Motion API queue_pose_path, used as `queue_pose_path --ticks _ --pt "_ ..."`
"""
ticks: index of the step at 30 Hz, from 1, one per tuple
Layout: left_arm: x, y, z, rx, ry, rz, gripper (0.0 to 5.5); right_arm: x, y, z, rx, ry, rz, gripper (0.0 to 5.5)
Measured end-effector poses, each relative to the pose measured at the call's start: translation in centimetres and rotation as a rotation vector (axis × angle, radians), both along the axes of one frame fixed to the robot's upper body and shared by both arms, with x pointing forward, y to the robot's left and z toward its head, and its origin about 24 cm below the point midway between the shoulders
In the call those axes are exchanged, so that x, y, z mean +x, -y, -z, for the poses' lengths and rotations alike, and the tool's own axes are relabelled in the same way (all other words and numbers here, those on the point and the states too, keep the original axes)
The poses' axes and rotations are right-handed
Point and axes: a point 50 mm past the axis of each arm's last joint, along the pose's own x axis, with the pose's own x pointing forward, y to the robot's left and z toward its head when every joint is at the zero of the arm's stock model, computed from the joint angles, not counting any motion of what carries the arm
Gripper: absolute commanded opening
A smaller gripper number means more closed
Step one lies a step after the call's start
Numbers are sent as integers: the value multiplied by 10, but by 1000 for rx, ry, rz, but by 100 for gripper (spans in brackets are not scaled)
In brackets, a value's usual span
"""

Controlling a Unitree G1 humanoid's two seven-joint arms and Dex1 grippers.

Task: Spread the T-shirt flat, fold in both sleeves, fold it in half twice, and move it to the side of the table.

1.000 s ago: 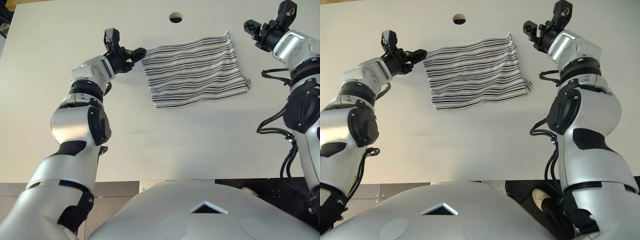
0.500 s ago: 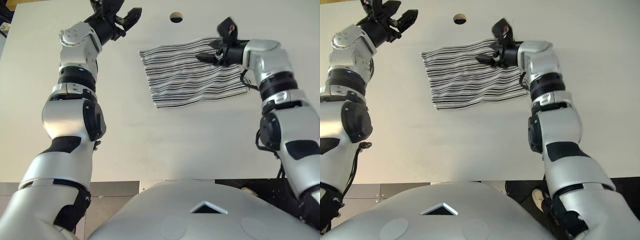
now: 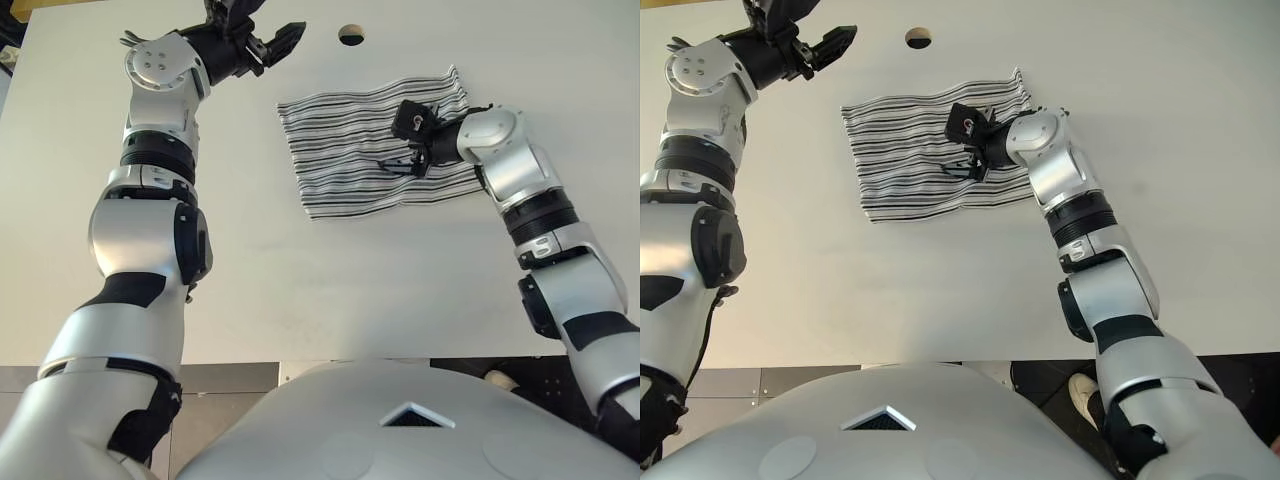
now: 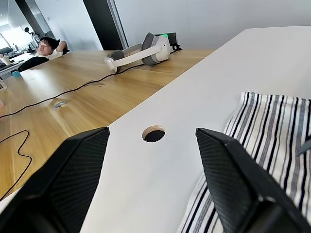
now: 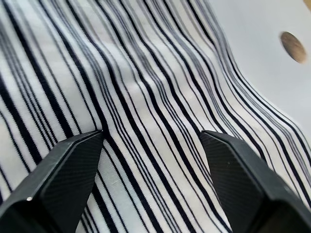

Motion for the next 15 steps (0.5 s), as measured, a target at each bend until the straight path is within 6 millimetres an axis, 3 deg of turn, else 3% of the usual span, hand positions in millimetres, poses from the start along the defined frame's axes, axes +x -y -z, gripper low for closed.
queue_pose_path --ticks 4,9,13,15 --pt "0 2 0 -4 1 5 330 -19 -8 -2 -45 17 -106 369" --pt "0 6 1 -14 -3 15 330 -54 -10 -8 -193 159 -407 369" --pt "0 7 1 -31 -4 17 330 -60 16 -14 -395 245 -576 369" --pt "0 8 1 -39 -5 18 330 -50 43 -16 -558 238 -589 369"
